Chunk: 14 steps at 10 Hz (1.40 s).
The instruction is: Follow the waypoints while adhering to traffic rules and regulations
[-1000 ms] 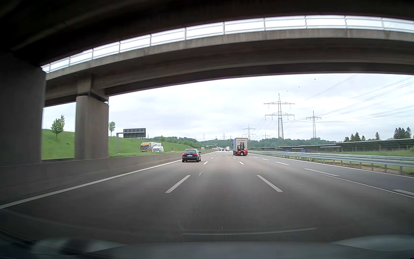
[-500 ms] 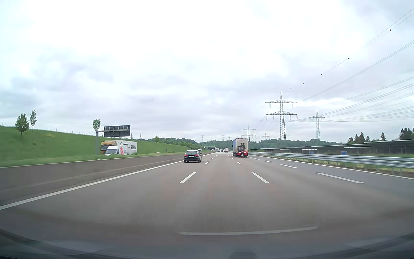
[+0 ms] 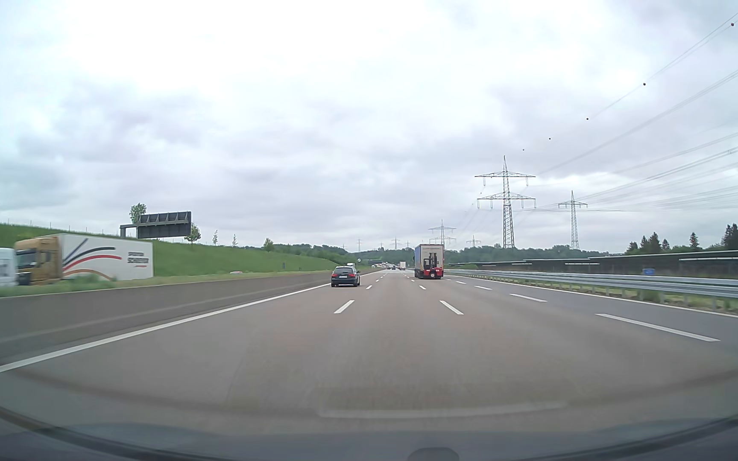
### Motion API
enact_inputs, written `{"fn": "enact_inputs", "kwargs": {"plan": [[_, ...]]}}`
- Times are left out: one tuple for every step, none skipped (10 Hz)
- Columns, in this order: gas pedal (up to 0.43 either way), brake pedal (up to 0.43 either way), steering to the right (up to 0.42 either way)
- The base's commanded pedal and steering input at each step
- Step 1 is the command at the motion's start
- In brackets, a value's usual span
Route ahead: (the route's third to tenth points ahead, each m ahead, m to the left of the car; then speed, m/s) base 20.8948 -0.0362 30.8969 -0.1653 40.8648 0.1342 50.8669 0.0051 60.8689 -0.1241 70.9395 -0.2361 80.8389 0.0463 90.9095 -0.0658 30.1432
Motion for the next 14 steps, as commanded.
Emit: {"fn": "enact_inputs", "kwargs": {"plan": [[0.287, 0.000, 0.000], [0.287, 0.000, 0.000], [0.287, 0.000, 0.000], [0.287, 0.000, 0.000], [0.287, 0.000, 0.000], [0.311, 0.000, 0.000], [0.358, 0.000, 0.000], [0.378, 0.000, 0.000], [0.390, 0.000, -0.001], [0.390, 0.000, -0.001], [0.398, 0.000, -0.001], [0.398, 0.000, -0.001], [0.398, 0.000, -0.001], [0.421, 0.000, -0.001]]}}
